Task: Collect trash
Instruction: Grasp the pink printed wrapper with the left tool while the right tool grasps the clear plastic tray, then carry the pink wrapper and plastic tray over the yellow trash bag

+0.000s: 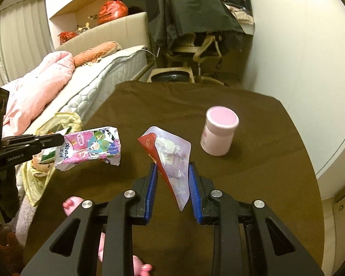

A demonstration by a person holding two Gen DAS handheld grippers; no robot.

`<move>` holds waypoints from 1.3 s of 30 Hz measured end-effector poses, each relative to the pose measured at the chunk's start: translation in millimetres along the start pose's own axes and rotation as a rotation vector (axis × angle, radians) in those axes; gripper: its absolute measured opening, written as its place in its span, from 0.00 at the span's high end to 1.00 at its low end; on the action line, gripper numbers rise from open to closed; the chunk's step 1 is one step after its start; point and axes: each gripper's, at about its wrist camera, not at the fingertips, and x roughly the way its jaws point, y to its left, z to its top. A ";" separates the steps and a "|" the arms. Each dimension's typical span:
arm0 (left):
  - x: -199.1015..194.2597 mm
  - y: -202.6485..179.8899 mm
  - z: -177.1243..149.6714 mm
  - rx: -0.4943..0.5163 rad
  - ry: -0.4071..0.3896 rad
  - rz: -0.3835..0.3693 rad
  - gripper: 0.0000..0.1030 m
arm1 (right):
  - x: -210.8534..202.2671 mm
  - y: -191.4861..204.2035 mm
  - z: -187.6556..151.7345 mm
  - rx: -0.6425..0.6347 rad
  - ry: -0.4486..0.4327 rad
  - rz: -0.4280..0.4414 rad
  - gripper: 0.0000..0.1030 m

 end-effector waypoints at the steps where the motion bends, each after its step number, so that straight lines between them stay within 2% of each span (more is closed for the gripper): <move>1: -4.3 1.6 0.2 -0.001 -0.008 0.003 0.95 | -2.6 4.0 2.0 -0.006 -0.005 0.004 0.75; 7: -46.3 24.3 -0.5 -0.021 -0.076 0.043 0.95 | -15.4 43.8 17.7 -0.069 -0.034 0.043 0.75; 14: -102.1 80.9 -6.0 -0.092 -0.145 0.148 0.95 | -11.9 111.7 35.8 -0.154 -0.052 0.117 0.75; 20: -128.9 138.1 -21.9 -0.166 -0.138 0.225 0.95 | 9.1 172.5 43.0 -0.215 -0.025 0.193 0.75; 28: -112.9 178.5 -48.9 -0.223 -0.070 0.250 0.95 | 67.5 227.6 48.2 -0.251 0.085 0.268 0.75; 35: -74.5 198.9 -53.8 -0.237 0.004 0.249 0.95 | 147.3 245.1 44.1 -0.215 0.236 0.282 0.75; 39: -49.7 205.6 -56.1 -0.232 0.055 0.242 0.95 | 166.5 250.9 39.1 -0.226 0.267 0.292 0.75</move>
